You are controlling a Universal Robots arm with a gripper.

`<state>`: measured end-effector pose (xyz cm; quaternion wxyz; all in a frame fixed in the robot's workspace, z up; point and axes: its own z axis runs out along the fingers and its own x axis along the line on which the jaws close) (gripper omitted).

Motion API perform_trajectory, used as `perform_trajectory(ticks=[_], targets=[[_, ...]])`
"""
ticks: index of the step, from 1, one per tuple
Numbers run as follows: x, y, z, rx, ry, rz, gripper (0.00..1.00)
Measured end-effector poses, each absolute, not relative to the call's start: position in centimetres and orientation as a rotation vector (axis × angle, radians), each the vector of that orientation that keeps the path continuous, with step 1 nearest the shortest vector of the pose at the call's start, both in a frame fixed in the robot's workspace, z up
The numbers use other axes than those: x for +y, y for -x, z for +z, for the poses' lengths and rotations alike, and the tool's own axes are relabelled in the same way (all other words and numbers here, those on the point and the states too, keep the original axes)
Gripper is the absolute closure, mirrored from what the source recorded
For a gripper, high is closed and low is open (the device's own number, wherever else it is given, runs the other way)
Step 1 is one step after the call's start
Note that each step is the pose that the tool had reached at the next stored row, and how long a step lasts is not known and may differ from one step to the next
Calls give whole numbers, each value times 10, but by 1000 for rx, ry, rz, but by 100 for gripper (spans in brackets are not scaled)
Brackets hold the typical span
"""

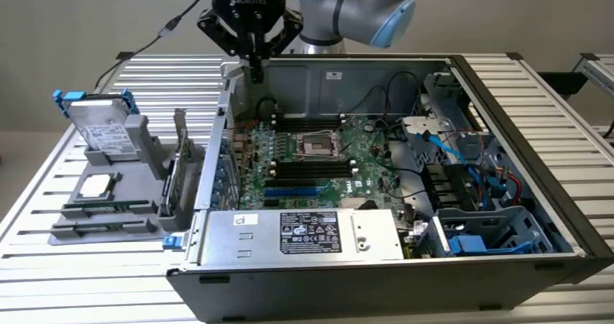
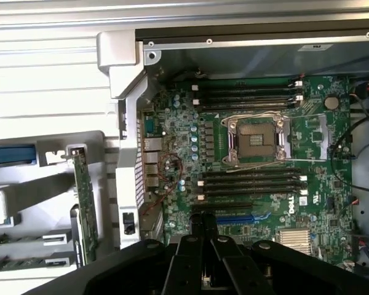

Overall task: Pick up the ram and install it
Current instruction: 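Reach for the ram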

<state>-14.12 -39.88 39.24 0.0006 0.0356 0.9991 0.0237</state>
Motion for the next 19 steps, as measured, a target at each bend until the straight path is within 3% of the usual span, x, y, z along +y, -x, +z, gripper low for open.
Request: perform_trajectory(ticks=[19], targets=[[-399, 220, 384, 3160, -91, 73, 90]])
